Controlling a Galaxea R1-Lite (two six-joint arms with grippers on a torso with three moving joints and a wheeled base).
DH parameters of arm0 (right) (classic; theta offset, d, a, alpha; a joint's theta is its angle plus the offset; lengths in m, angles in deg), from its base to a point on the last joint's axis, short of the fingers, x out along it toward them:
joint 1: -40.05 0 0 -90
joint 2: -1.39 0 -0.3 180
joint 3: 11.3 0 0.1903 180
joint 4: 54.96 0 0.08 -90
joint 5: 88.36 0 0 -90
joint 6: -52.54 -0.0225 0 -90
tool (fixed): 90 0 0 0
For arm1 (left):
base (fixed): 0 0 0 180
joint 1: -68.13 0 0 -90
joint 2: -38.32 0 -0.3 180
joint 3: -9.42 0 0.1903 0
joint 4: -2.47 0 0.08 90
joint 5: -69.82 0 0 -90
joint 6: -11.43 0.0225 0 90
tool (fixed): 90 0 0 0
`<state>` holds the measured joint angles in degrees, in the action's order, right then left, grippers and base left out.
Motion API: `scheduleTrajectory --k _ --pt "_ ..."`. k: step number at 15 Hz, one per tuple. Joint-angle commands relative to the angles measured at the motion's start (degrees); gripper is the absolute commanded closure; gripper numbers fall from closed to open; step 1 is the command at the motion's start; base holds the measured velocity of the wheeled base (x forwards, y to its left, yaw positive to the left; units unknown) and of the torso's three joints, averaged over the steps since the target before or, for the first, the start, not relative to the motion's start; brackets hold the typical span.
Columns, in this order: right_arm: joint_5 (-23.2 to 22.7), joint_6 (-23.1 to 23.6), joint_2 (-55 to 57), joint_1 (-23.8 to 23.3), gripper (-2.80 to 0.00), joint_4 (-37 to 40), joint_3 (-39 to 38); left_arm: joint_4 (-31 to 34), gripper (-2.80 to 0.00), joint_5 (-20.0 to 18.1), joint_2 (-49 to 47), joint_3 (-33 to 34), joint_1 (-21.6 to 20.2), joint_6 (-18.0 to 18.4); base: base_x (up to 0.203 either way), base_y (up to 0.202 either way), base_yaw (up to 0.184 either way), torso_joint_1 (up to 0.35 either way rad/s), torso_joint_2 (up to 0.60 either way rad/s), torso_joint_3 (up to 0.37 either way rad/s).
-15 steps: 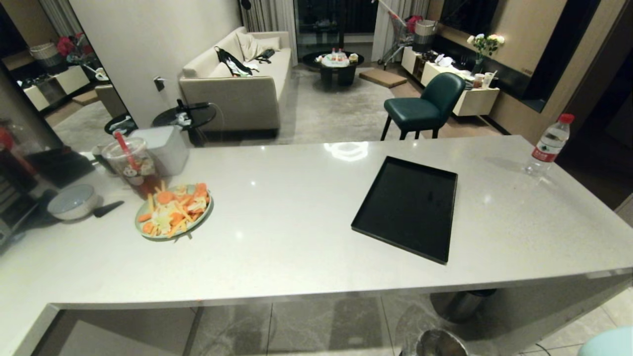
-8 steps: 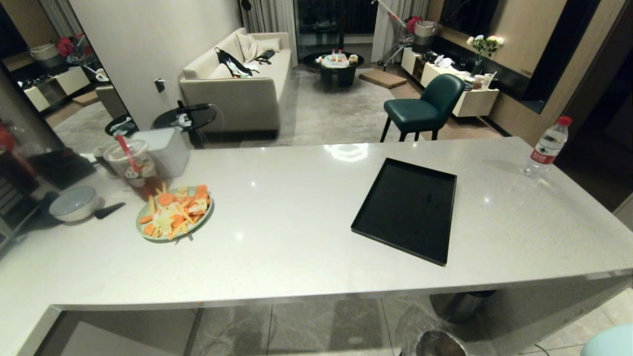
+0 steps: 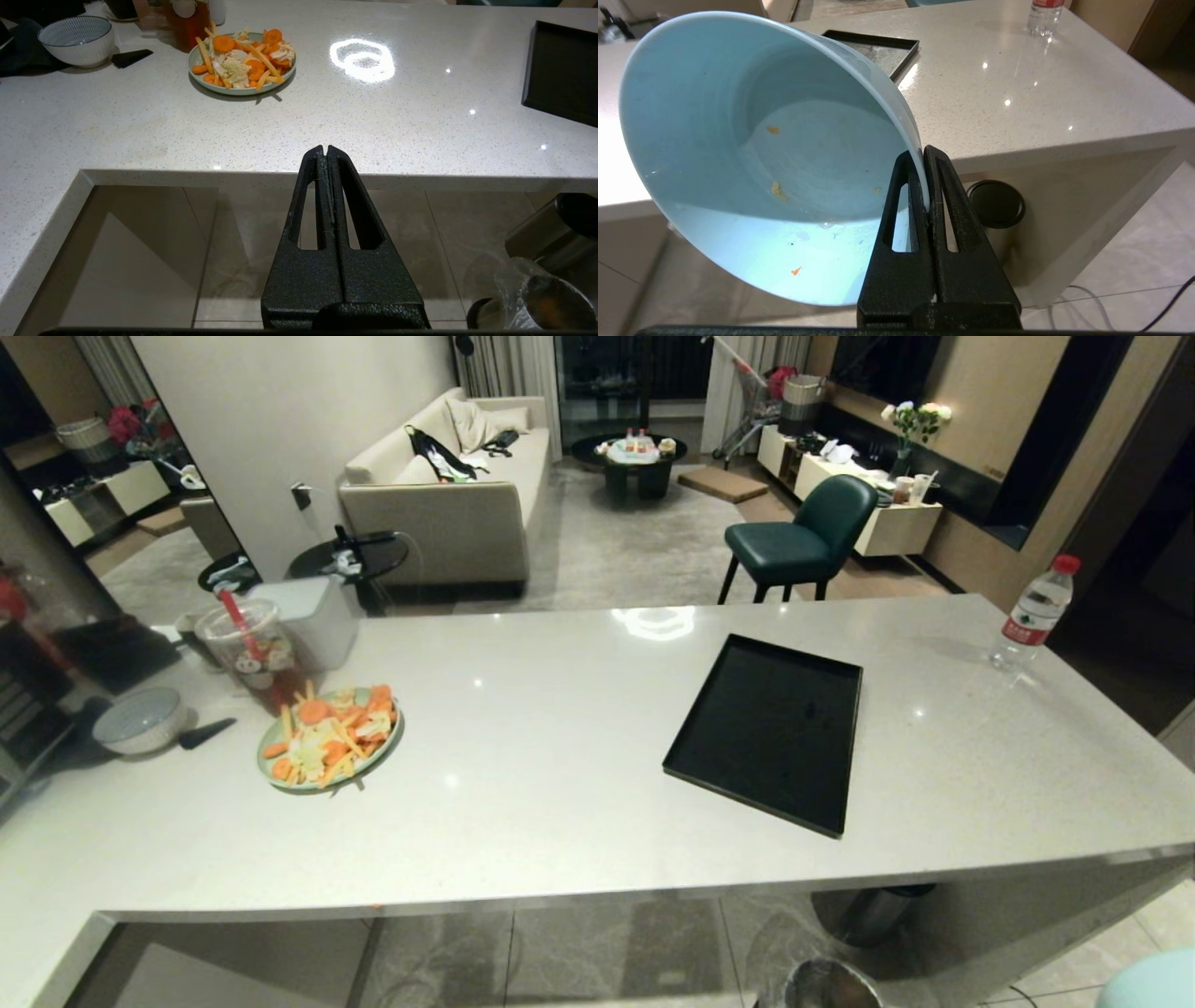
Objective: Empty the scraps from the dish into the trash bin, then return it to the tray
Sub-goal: Put the bowl back to the table
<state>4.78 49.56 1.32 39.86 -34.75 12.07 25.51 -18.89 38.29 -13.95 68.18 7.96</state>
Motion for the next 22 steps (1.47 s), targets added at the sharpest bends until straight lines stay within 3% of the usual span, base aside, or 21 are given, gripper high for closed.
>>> scheduleTrajectory --k 1,4,10,14,18,22 --pt "-0.41 2.88 0.07 0.01 0.0 -0.01 0.0 -0.03 0.0 0.03 -0.06 0.0 -0.04 -0.04 0.0 0.0 0.0 0.0 0.0 0.0" --pt "-2.86 9.19 0.07 0.01 0.0 -0.12 0.0 -0.03 0.0 0.03 -0.06 0.0 -0.05 -0.04 0.0 0.0 0.0 0.0 0.0 0.0" --pt "-3.66 8.51 6.01 0.11 0.0 1.11 1.11 -0.03 0.0 0.03 0.0 0.0 -0.04 -0.04 0.0 0.0 0.0 0.0 0.0 0.0" --pt "-7.45 3.03 21.03 0.16 0.0 8.23 12.46 -0.03 0.0 0.03 -0.06 0.0 -0.04 -0.04 0.0 0.0 0.0 0.0 0.0 0.0" --pt "-10.34 -9.34 46.29 0.19 0.0 10.72 23.34 -0.03 0.0 0.03 -0.06 0.0 -0.05 -0.04 0.0 0.0 0.0 0.0 0.0 0.0" --pt "-9.16 -27.76 72.41 0.12 0.0 11.71 41.66 -0.03 0.0 0.03 -0.06 0.0 -0.05 -0.04 0.0 0.0 0.0 0.0 0.0 0.0"
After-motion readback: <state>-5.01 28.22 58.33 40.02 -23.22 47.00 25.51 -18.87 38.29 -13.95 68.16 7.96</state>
